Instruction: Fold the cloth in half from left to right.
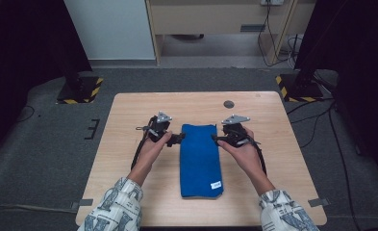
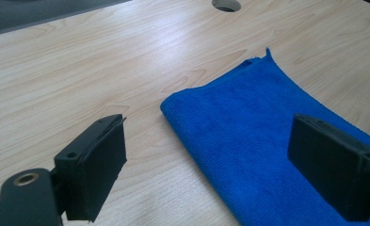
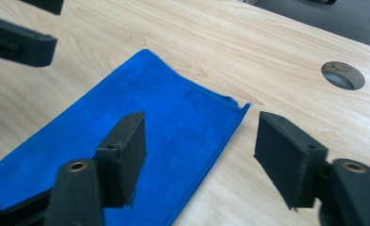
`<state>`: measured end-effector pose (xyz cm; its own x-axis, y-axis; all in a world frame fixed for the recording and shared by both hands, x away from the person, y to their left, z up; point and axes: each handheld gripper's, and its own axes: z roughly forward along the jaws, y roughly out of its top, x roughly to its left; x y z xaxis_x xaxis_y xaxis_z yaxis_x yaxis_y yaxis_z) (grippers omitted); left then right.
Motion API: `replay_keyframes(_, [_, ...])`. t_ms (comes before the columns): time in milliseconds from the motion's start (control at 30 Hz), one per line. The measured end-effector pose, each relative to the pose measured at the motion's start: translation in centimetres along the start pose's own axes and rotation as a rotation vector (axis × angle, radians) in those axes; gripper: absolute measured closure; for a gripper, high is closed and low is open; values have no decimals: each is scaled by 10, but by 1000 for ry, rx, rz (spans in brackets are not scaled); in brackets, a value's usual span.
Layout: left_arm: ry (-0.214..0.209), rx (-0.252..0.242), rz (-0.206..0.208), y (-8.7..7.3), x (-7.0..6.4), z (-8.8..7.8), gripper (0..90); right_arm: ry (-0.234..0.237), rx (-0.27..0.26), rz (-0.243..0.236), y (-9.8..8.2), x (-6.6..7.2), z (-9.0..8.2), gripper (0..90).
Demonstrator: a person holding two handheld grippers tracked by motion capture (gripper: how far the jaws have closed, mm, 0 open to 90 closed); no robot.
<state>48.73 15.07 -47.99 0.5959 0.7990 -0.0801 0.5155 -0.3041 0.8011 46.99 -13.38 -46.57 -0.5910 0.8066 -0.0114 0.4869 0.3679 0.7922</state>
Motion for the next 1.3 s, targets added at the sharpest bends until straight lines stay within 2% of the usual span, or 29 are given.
replay_keyframes(267, [12, 9, -5, 4, 6, 6, 139, 4, 14, 18, 12, -19, 22, 488])
replay_keyframes(467, [13, 12, -22, 5, 10, 10, 148, 14, 22, 13, 19, -25, 30, 539])
replay_keyframes(700, [8, 18, -31, 7, 14, 17, 173, 38, 50, 20, 28, -30, 45, 526])
replay_keyframes(900, [3, 33, -29, 6, 13, 22, 189, 53, 64, 32, 29, -34, 52, 581])
replay_keyframes(1067, [1, 47, -49, 4, 16, 25, 234, 45, 78, 53, 26, -39, 56, 645])
replay_keyframes(1300, [-8, 61, -54, 1, 18, 29, 286, 42, 86, 62, 20, -42, 60, 655])
